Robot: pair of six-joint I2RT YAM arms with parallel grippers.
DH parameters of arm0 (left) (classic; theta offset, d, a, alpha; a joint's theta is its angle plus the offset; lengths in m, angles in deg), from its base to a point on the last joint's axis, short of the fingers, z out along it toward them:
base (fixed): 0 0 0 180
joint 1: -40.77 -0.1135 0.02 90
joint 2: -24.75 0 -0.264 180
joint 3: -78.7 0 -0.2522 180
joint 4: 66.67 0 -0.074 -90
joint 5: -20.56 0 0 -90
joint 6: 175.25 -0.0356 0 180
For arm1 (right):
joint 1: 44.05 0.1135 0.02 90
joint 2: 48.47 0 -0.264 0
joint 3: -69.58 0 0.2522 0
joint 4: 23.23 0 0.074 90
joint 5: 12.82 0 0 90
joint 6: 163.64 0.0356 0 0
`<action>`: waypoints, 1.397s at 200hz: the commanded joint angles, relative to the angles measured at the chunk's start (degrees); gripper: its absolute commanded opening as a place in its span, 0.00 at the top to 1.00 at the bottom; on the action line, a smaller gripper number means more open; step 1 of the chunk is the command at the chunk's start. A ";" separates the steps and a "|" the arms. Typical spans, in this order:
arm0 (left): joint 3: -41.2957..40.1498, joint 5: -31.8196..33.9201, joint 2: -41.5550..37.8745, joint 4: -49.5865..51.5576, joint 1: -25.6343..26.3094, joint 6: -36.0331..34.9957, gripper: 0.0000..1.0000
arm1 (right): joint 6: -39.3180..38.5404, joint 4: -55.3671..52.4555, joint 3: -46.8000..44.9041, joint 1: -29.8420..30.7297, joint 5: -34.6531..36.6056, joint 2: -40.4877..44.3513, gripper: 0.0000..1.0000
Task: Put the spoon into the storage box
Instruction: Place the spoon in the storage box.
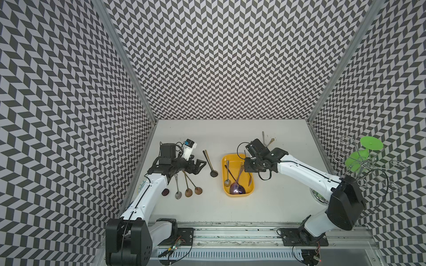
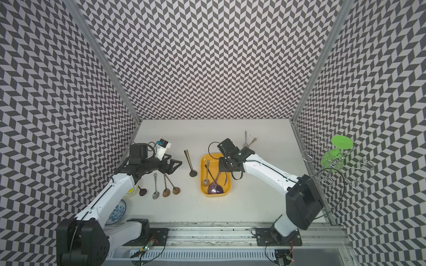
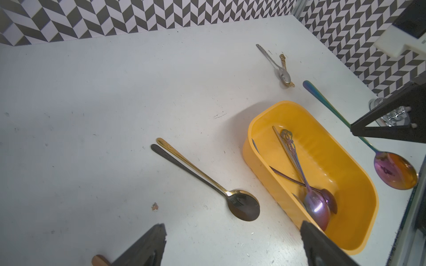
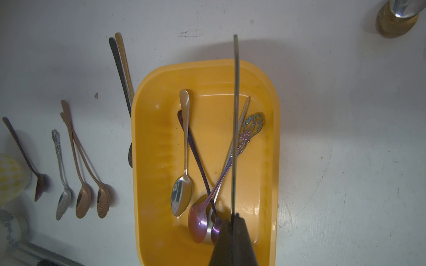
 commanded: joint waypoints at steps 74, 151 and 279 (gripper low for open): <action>4.88 12.02 0.50 17.42 1.86 -18.87 0.12 | 0.45 3.15 0.13 0.97 1.63 1.78 0.65; 4.90 21.28 0.81 24.32 1.88 -23.25 0.14 | -4.80 0.38 2.24 -1.71 7.72 5.95 0.54; 6.78 32.67 10.12 31.95 1.64 -14.91 0.15 | -18.71 5.52 -8.14 -14.85 15.01 21.29 0.26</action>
